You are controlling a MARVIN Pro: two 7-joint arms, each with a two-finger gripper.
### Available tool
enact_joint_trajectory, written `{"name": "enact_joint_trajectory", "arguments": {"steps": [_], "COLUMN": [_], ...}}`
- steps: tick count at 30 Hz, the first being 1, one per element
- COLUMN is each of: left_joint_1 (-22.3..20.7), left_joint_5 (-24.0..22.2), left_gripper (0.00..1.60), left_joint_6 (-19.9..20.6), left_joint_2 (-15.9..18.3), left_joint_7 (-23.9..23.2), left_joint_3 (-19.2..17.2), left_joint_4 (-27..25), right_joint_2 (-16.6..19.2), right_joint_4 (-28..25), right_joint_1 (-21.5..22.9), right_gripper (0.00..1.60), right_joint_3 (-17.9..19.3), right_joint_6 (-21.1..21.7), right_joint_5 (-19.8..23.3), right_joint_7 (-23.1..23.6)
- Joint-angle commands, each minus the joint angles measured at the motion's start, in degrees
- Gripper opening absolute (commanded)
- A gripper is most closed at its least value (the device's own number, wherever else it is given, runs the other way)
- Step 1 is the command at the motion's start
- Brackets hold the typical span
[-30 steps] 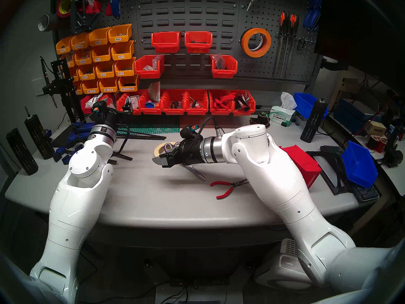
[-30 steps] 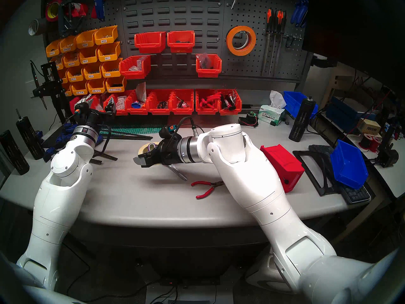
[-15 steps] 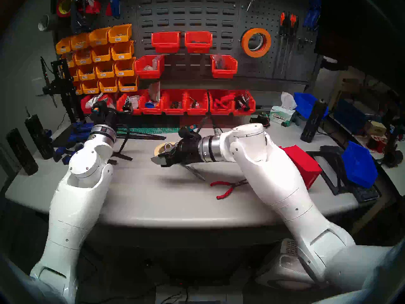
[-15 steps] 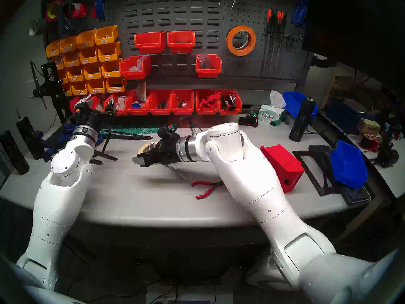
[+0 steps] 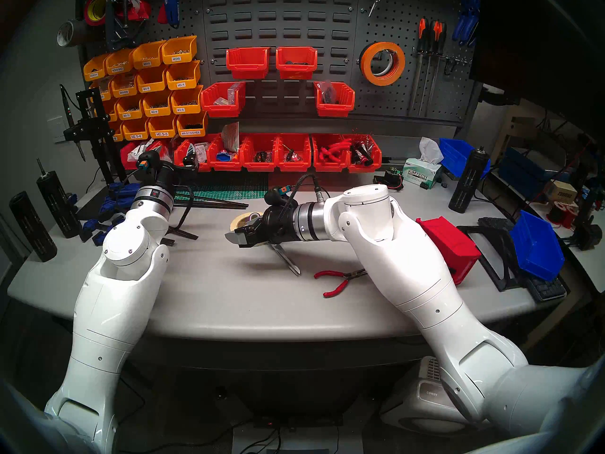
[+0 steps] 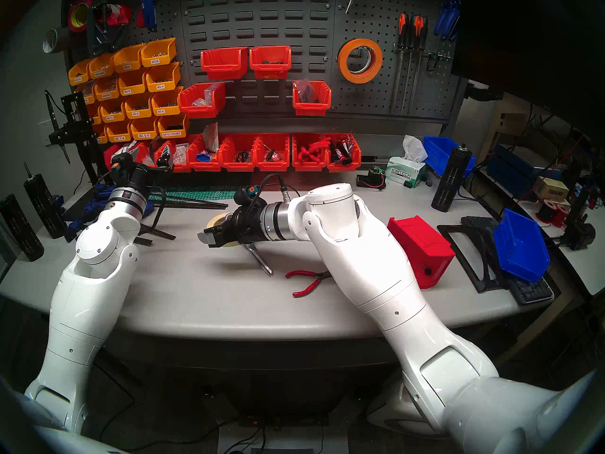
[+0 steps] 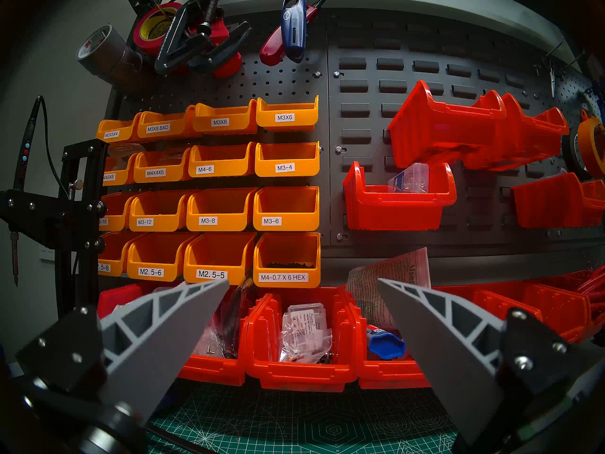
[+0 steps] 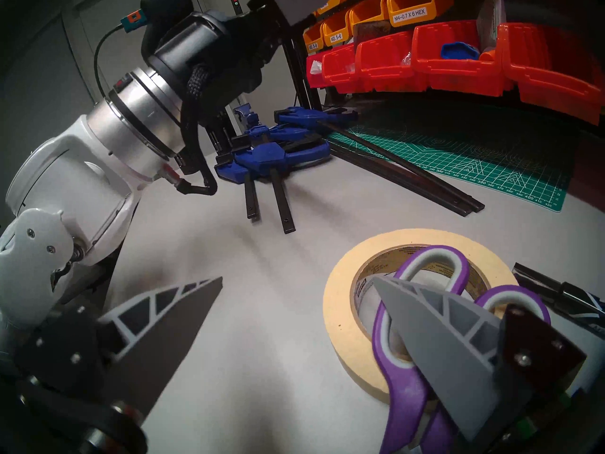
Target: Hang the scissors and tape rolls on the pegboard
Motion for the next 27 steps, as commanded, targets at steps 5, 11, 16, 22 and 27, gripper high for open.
{"name": "enact_joint_trajectory", "arguments": {"steps": [5, 11, 16, 22, 27], "left_joint_1": [-1.7, -1.7, -1.7, -1.7, -1.7], "left_joint_5": [-0.1, -0.1, -0.1, -0.1, -0.1], "left_gripper": [1.6, 1.6, 1.6, 1.6, 1.6], "left_joint_6": [-0.7, -0.7, -0.7, -0.7, -0.7], "left_joint_2": [0.1, 0.1, 0.1, 0.1, 0.1], "left_joint_7": [0.1, 0.1, 0.1, 0.1, 0.1], "left_joint_3": [-0.7, -0.7, -0.7, -0.7, -0.7], "left_joint_4": [-1.7, -1.7, -1.7, -1.7, -1.7], "right_joint_2": [-0.9, -0.6, -0.4, 0.1, 1.2], "right_joint_4": [-1.4, -1.8, -2.2, -3.0, -4.5], "right_joint_1": [1.2, 1.0, 0.9, 0.9, 0.3], "right_gripper": [1.6, 1.6, 1.6, 1.6, 1.6], "right_joint_3": [1.2, 1.6, 1.9, 1.9, 2.4], "right_joint_6": [-0.9, -0.9, -0.9, -0.3, 1.2], "right_joint_5": [0.1, 0.5, 0.6, 0.4, 0.1], "right_joint_7": [-0.5, -0.5, -0.4, -0.5, -1.1]}}
